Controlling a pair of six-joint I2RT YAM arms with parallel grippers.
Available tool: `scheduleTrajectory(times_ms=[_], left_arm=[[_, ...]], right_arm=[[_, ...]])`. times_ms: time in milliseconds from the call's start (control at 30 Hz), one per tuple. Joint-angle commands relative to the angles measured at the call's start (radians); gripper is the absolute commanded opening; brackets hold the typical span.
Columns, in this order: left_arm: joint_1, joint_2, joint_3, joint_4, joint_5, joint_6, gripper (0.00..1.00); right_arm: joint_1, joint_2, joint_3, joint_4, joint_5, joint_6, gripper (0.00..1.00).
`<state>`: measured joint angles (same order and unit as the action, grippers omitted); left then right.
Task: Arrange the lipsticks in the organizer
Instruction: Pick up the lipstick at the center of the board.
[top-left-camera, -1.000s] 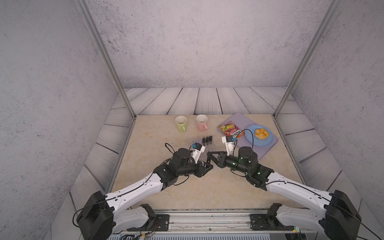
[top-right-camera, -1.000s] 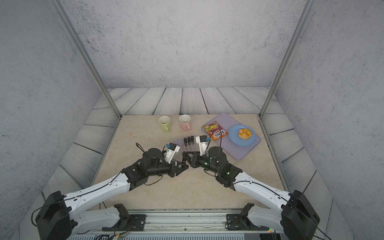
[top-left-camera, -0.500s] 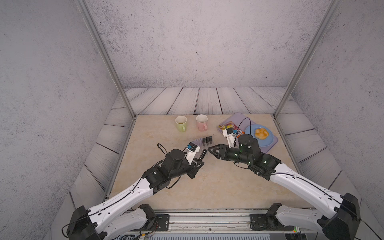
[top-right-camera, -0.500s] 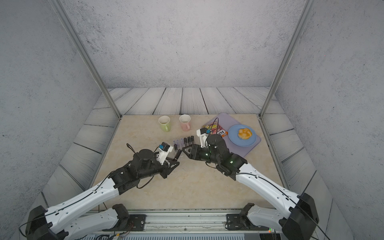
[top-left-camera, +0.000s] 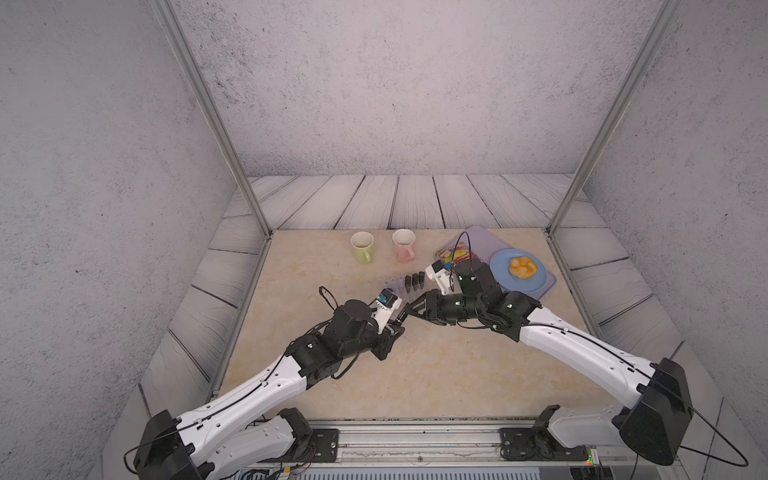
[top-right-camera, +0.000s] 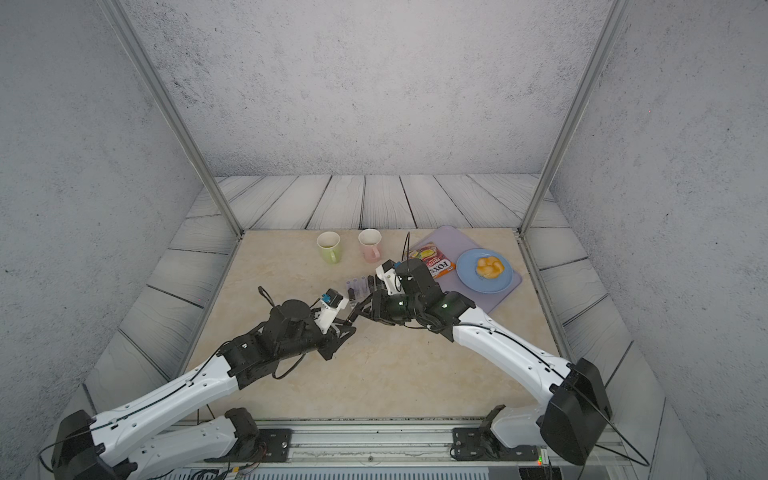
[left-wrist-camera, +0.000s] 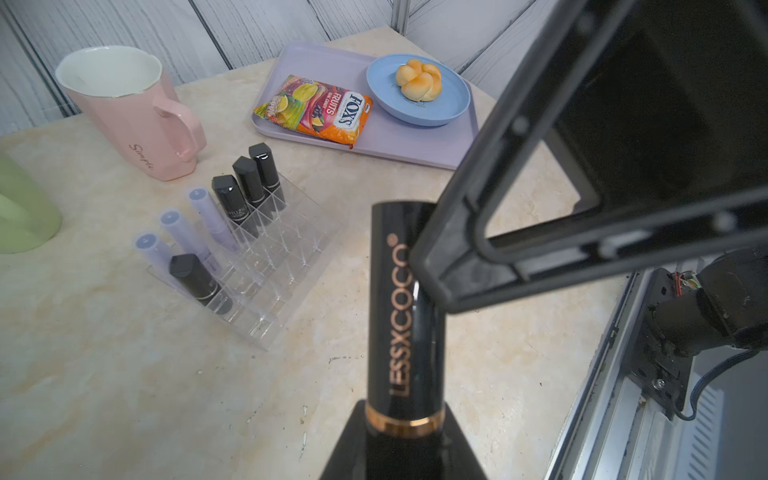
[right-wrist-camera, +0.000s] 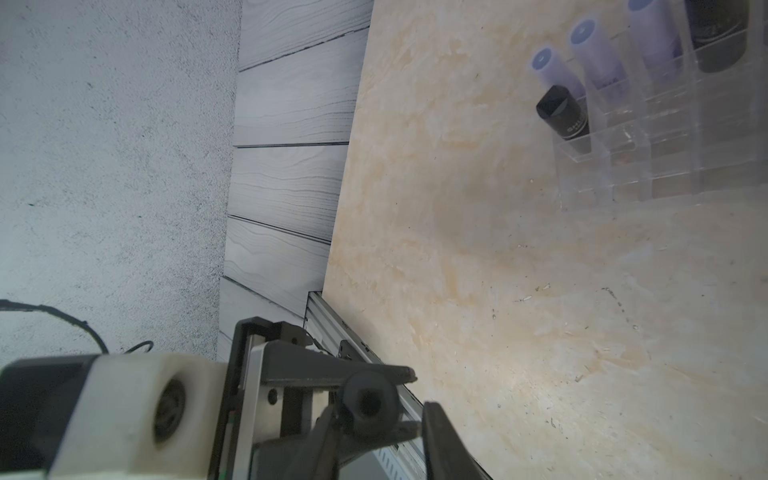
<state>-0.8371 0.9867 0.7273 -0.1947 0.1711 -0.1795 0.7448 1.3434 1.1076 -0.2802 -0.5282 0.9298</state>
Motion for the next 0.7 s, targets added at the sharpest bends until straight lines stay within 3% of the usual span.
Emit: scheduleTrajectory(times_ms=[0,133,333,433,500,533,600,667], left_arm=[[-0.015,-0.015,0.021,0.01,-0.013,0.031,0.0],[-0.02,-0.018,0.02,-0.004,-0.042,0.037,0.0],[-0.025,-0.001,0.032,-0.027,-0.088,0.027,0.01],[-0.025,0.008,0.052,-0.052,-0.112,-0.003,0.42],[-0.024,0.007,0.081,-0.094,-0.145,-0.026,0.94],[-0.023,0.002,0.1,-0.121,-0.182,-0.037,0.99],[-0.011,-0.018,0.121,-0.166,-0.252,-0.048,0.98],[0.026,-0.033,0.125,-0.192,-0.29,-0.056,0.98]], right_arm=[[-0.005,0.037,0.016,0.037,-0.057,0.059,0.37],[-0.017,0.044,0.008,0.046,-0.068,0.082,0.35],[-0.024,0.029,-0.018,0.075,-0.059,0.115,0.14],[-0.046,0.029,-0.036,0.111,-0.061,0.152,0.09],[-0.088,0.028,-0.044,0.163,-0.063,0.185,0.07],[-0.113,0.027,-0.041,0.179,-0.054,0.19,0.06],[-0.148,0.024,-0.029,0.179,0.014,0.161,0.05],[-0.152,0.032,0.0,0.112,0.154,0.039,0.04]])
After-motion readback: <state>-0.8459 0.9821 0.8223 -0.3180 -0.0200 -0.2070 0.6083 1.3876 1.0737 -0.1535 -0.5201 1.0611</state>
